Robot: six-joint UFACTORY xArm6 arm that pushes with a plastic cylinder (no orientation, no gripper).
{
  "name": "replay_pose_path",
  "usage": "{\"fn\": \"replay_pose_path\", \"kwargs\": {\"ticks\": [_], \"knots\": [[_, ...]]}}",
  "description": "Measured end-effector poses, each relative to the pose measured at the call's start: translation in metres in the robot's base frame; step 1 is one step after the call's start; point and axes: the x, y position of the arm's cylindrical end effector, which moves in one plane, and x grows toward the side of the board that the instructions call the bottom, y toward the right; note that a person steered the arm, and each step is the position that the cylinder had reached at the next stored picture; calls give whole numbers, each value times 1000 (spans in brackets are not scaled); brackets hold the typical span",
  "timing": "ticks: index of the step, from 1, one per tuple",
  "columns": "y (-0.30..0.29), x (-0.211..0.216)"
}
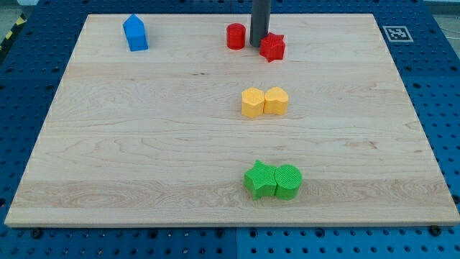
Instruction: Push the red circle into the red star
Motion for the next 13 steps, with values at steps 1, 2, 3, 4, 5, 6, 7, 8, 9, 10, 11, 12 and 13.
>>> {"fn": "replay_pose_path", "kwargs": {"ticks": [1, 2, 3, 4, 5, 6, 7, 8, 9, 10, 11, 12, 13], "knots": [[-2, -45], [-53, -61], [-86, -59], [-86, -32], [-86, -28], [-86, -27], [-79, -11], [-63, 2], [-62, 3], [-68, -10], [-72, -23], [-41, -20], [-31, -2]]}}
